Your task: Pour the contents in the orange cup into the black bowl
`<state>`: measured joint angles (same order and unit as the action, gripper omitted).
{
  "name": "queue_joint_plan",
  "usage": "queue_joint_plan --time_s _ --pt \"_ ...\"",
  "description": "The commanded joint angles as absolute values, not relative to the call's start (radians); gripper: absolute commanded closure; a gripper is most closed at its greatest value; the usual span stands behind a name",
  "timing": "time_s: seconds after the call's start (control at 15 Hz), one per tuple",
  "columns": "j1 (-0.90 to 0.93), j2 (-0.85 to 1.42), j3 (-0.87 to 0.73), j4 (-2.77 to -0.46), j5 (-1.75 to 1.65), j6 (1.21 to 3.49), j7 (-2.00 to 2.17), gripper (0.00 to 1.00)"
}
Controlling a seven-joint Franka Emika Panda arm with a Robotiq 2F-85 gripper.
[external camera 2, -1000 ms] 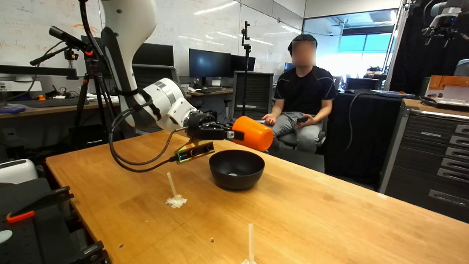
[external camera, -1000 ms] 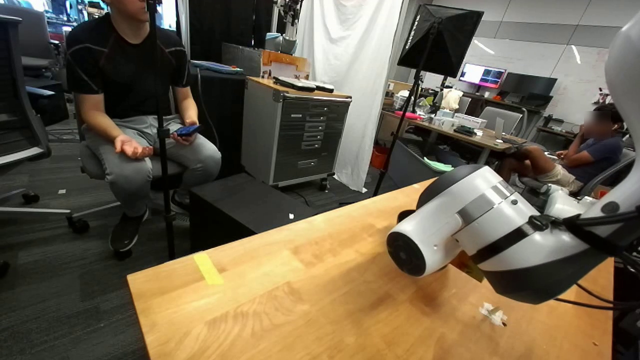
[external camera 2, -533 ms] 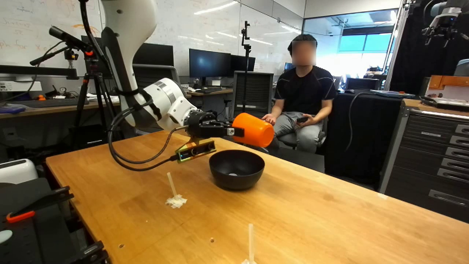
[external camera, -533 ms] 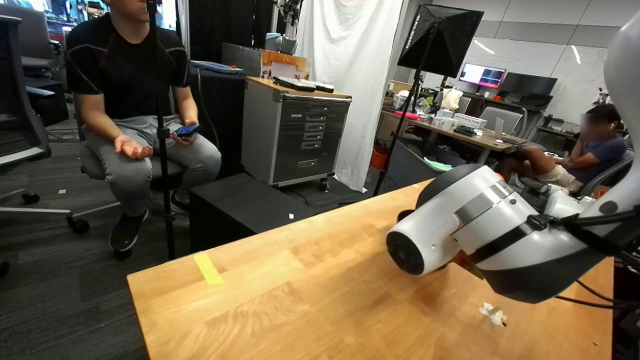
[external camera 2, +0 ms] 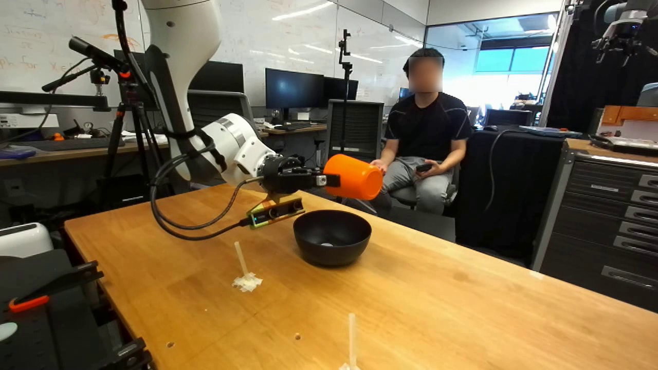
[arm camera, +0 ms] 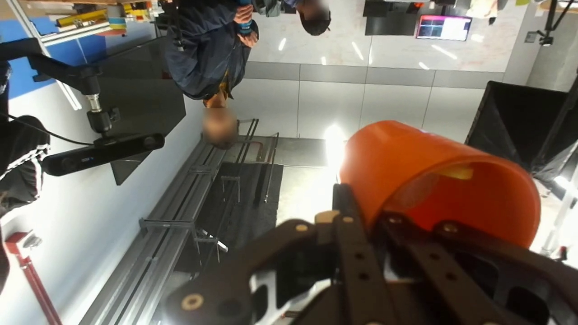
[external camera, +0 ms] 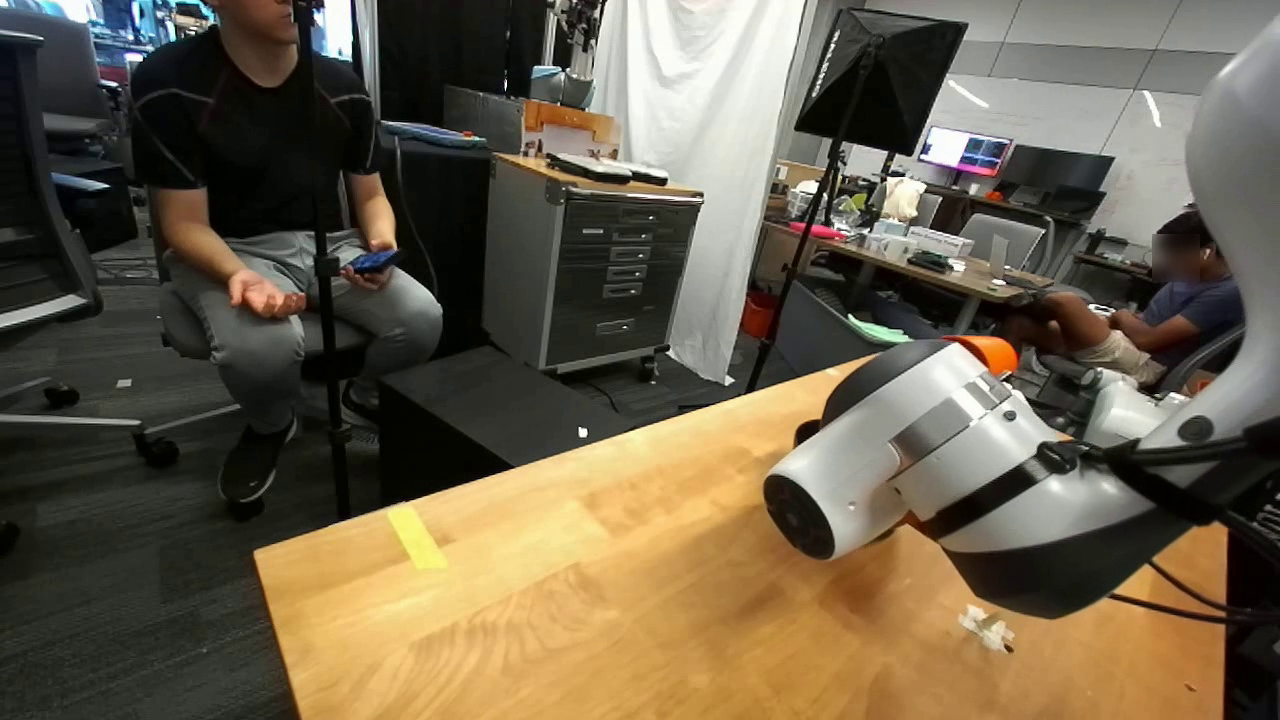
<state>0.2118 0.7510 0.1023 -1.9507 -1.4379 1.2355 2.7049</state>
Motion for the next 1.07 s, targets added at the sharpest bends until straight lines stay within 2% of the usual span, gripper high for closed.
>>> queue_joint_plan --time_s 0.0,1.0 --pt "0.225 0.782 0.113 -1.911 -1.424 1.165 2.721 0.99" --pt "0.233 0.838 0.107 -1.826 -1.403 1.058 2.722 0.99"
